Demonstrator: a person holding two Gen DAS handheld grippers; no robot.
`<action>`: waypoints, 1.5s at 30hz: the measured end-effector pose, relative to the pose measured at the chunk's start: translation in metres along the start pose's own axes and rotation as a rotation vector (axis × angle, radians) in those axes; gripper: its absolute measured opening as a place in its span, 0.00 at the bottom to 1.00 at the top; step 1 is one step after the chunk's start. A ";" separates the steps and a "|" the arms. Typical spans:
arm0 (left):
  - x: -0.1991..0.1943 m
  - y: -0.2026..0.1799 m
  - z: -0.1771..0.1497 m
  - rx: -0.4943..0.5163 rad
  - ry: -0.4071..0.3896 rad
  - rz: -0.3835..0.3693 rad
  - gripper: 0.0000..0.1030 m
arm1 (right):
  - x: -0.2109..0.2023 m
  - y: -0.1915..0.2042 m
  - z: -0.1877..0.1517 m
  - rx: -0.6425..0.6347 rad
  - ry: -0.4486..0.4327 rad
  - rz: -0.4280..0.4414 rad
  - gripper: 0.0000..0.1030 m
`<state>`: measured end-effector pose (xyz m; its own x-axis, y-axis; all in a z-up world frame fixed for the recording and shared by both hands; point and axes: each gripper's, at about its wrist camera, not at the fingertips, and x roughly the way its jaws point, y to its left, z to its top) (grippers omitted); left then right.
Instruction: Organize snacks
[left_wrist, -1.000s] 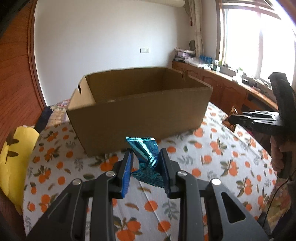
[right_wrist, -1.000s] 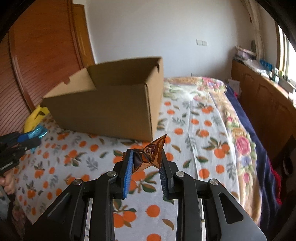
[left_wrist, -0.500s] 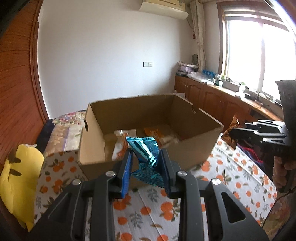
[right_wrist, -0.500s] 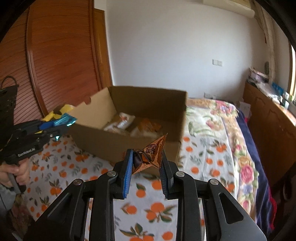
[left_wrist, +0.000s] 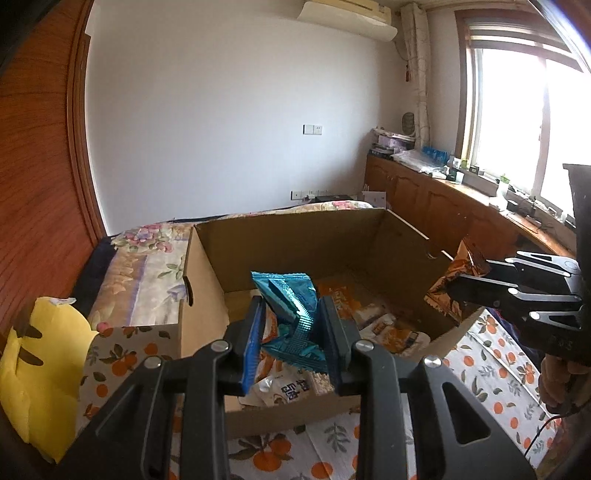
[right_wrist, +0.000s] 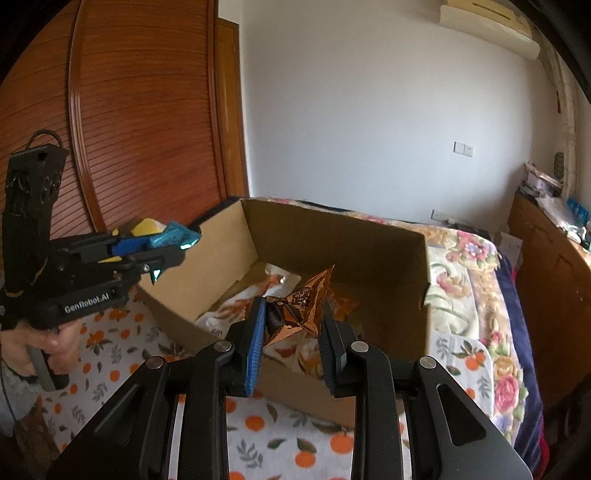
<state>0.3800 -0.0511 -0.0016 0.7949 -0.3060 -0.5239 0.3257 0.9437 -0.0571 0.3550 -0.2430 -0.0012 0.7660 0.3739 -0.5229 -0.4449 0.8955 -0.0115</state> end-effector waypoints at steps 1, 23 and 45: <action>0.004 0.000 0.000 -0.001 0.003 0.002 0.27 | 0.003 -0.001 0.001 0.001 0.002 0.000 0.24; 0.020 -0.012 -0.013 0.020 0.042 0.030 0.37 | 0.039 -0.016 -0.012 0.045 0.041 -0.039 0.46; -0.123 -0.055 -0.018 0.064 -0.025 0.080 0.45 | -0.097 0.026 -0.028 0.070 -0.021 -0.130 0.49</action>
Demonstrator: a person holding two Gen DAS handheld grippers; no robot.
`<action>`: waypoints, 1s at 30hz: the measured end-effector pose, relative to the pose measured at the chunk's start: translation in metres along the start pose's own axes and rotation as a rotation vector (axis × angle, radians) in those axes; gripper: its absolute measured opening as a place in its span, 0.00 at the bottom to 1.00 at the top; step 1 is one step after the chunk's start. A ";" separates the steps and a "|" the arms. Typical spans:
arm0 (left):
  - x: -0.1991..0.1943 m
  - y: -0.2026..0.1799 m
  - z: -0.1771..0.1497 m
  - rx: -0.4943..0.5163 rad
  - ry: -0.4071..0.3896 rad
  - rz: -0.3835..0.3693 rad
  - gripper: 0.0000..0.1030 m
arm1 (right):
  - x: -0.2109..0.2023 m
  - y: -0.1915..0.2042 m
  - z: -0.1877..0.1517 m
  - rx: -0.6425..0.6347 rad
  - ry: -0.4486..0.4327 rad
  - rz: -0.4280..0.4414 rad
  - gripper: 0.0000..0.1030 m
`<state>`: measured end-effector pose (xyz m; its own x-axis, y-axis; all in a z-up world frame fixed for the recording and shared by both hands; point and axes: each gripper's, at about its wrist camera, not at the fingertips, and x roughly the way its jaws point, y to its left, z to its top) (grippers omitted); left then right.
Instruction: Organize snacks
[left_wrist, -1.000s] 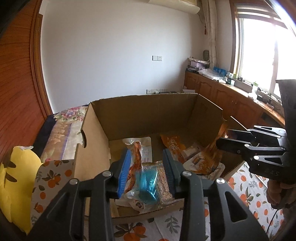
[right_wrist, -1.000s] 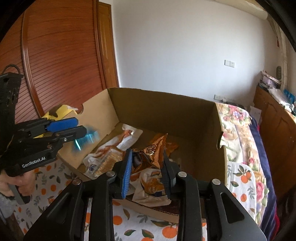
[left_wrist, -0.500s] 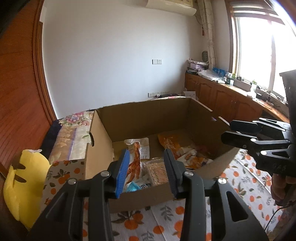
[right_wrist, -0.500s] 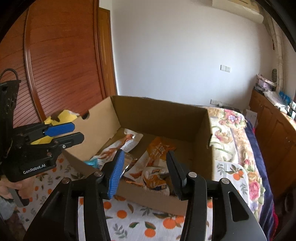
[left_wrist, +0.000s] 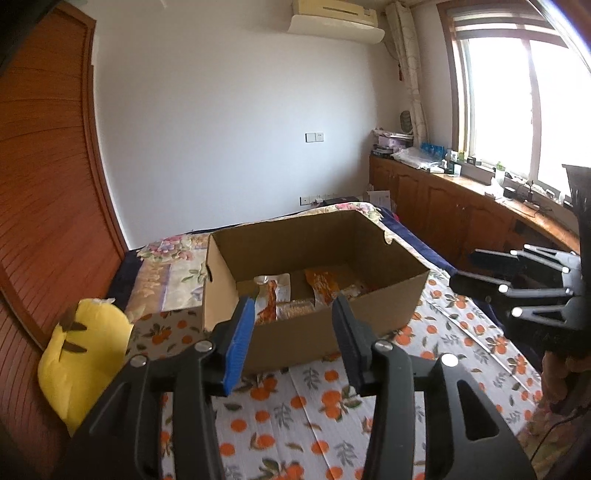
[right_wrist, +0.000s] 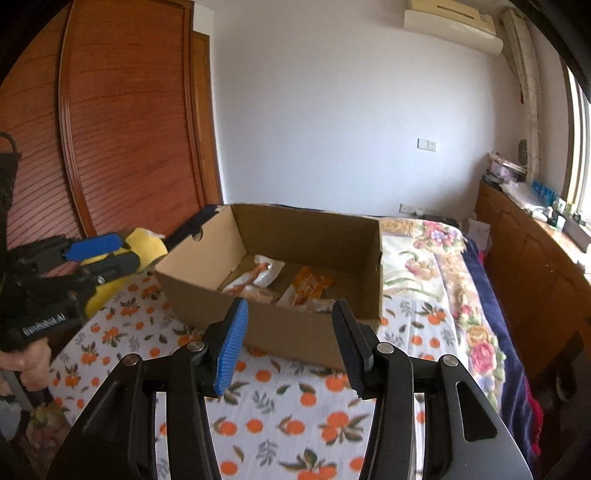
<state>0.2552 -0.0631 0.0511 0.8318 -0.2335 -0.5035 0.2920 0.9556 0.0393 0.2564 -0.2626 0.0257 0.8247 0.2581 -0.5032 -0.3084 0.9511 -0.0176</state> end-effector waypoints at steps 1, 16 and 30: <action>-0.006 -0.002 -0.002 0.000 -0.003 0.006 0.46 | -0.004 0.002 -0.003 -0.002 0.002 -0.011 0.52; -0.077 -0.015 -0.024 -0.009 -0.064 0.114 0.71 | -0.068 0.015 -0.032 0.068 -0.046 -0.124 1.00; -0.136 -0.013 -0.036 -0.040 -0.110 0.157 1.00 | -0.125 0.030 -0.032 0.067 -0.075 -0.154 1.00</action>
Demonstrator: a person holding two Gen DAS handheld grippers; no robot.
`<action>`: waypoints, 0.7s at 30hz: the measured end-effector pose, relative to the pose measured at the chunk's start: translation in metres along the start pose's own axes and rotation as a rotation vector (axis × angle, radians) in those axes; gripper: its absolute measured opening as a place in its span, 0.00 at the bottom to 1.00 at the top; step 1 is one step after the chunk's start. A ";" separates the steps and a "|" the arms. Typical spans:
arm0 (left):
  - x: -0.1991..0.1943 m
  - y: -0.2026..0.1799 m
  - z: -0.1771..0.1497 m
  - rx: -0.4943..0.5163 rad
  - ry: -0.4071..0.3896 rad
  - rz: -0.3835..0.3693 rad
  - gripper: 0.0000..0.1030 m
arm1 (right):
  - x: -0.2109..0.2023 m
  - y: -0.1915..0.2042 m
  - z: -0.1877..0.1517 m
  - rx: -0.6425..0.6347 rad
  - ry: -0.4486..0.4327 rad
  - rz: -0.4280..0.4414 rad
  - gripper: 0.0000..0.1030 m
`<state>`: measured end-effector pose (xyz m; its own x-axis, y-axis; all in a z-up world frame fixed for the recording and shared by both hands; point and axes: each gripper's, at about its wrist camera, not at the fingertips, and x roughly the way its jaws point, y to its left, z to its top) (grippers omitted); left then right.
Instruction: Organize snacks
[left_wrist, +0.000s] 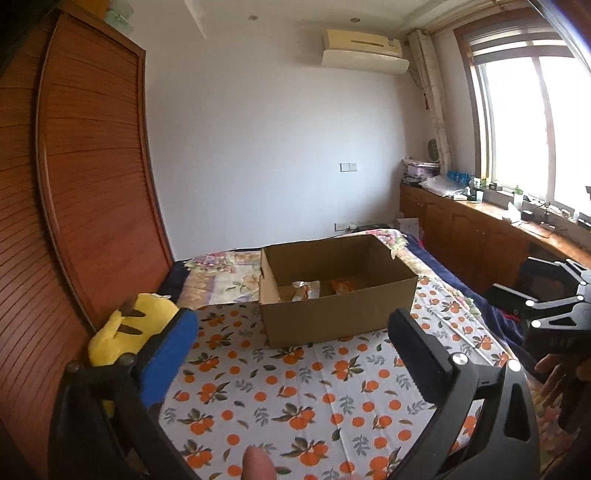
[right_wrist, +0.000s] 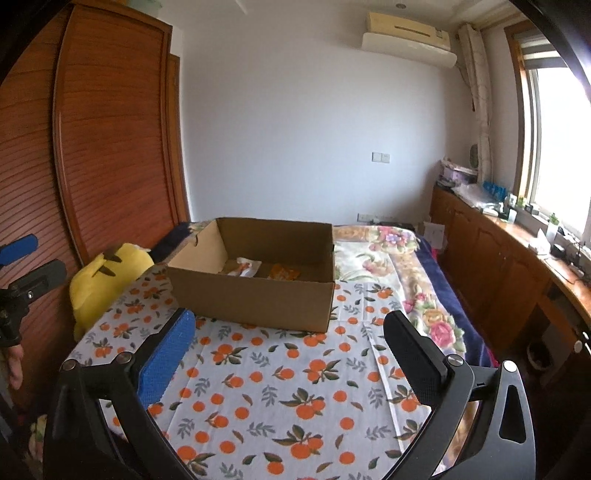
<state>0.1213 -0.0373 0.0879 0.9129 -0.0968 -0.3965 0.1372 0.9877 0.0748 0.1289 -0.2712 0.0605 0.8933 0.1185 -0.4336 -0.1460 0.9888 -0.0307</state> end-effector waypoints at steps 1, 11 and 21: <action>-0.005 0.001 -0.002 -0.002 0.004 0.002 1.00 | -0.003 0.001 0.000 0.002 -0.003 0.000 1.00; -0.053 -0.010 -0.029 0.033 -0.005 0.073 1.00 | -0.048 0.014 -0.016 0.005 -0.038 -0.001 1.00; -0.086 -0.021 -0.056 -0.008 -0.011 0.047 1.00 | -0.087 0.015 -0.049 0.044 -0.041 -0.031 1.00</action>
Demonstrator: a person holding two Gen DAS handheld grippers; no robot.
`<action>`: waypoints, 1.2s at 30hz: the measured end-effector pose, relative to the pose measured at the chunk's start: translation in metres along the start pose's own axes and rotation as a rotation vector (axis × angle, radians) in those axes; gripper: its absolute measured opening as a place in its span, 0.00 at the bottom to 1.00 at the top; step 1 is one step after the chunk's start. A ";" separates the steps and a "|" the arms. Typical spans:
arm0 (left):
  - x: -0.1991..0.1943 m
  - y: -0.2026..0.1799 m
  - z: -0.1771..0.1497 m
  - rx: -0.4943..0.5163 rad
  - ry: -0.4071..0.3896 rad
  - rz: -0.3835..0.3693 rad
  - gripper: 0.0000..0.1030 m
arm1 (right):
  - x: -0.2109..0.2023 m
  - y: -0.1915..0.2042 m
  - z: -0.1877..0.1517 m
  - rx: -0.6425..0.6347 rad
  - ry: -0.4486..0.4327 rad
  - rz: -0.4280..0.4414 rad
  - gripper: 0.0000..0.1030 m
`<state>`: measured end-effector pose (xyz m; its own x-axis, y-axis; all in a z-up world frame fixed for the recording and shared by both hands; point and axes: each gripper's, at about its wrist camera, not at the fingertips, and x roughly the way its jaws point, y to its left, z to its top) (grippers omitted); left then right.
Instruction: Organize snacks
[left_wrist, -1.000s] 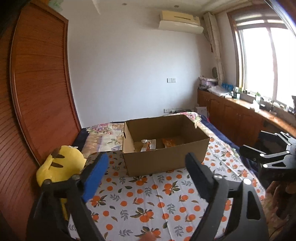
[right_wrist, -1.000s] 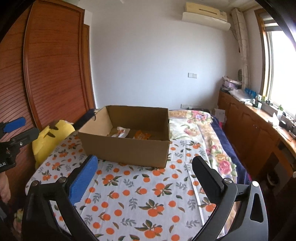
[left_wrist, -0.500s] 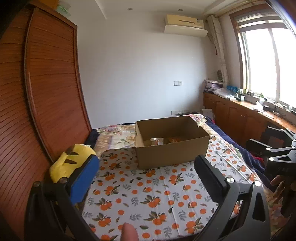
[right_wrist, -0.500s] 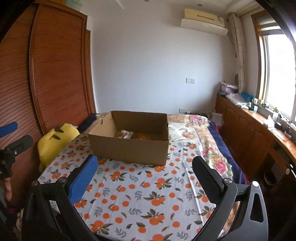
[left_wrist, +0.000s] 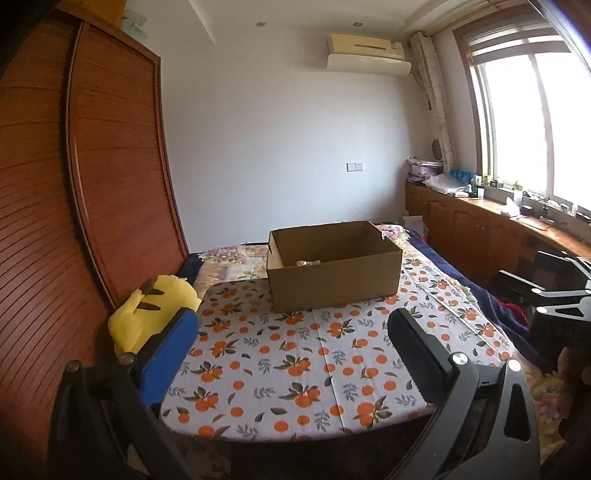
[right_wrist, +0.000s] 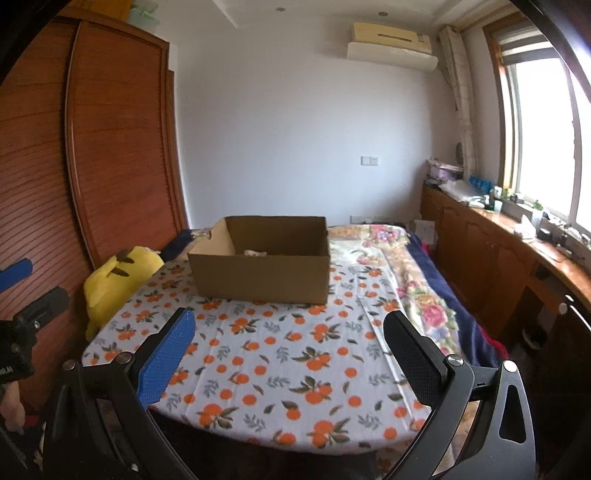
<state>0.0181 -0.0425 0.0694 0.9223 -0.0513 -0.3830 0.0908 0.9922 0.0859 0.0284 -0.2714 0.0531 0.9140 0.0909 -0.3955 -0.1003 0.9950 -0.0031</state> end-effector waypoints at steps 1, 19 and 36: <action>-0.001 0.001 -0.003 -0.007 0.007 0.001 1.00 | -0.004 0.000 -0.003 -0.003 -0.005 -0.010 1.00; -0.008 0.005 -0.043 -0.008 -0.015 0.010 1.00 | -0.020 0.006 -0.045 -0.004 -0.038 -0.067 1.00; 0.012 0.014 -0.059 -0.062 0.022 0.014 1.00 | -0.002 0.004 -0.059 0.007 -0.010 -0.067 1.00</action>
<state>0.0087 -0.0225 0.0120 0.9149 -0.0356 -0.4021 0.0539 0.9980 0.0344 0.0029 -0.2700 -0.0003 0.9225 0.0244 -0.3852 -0.0360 0.9991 -0.0229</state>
